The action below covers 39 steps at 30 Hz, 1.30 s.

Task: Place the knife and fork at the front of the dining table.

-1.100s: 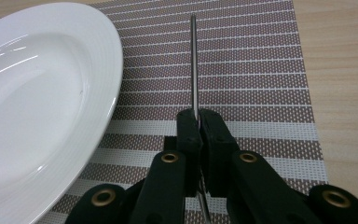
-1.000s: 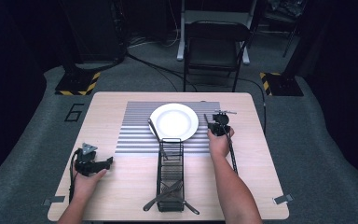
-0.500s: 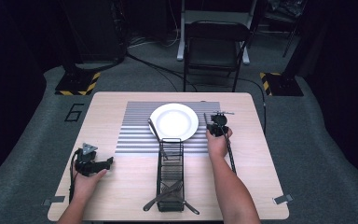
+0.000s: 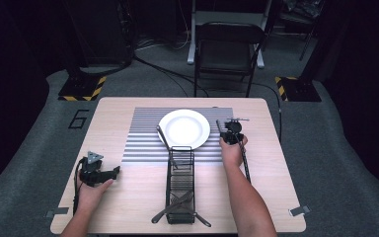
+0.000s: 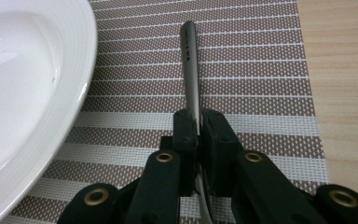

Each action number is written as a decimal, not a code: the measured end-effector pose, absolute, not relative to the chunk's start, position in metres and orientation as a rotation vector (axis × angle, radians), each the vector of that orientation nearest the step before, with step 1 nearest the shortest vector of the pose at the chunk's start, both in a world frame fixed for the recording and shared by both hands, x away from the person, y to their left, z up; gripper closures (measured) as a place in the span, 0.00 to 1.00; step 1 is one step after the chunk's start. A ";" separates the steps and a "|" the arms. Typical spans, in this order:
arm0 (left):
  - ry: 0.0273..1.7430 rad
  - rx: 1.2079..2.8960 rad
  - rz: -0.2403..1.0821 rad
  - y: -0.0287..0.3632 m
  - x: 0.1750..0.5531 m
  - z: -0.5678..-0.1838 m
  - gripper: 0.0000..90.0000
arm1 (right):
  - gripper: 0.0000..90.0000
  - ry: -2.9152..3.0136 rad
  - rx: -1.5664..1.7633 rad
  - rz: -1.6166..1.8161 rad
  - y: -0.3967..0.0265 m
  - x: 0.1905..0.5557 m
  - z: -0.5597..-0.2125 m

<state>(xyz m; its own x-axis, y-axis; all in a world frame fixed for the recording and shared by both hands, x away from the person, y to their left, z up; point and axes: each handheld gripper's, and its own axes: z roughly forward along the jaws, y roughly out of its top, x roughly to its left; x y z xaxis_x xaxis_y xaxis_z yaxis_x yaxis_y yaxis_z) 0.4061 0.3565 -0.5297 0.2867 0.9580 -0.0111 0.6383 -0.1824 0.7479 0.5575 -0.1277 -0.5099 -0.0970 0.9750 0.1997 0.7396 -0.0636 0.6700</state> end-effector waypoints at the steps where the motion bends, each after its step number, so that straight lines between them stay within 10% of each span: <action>1: 1.428 1.908 0.629 0.357 0.406 -0.530 0.17 | 0.93 1.871 1.846 0.942 -0.128 0.557 -0.510; 39: 1.421 1.921 0.619 0.356 0.406 -0.529 0.17 | 0.90 1.870 1.806 0.919 -0.117 0.564 -0.508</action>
<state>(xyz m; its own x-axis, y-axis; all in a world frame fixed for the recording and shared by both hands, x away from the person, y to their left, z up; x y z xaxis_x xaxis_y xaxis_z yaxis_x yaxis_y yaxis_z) 0.4062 0.3565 -0.5292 0.2971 0.9548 -0.0110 0.6418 -0.1912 0.7426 0.5640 -0.1175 -0.5081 -0.1005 0.9809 0.1664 0.7309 -0.0406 0.6813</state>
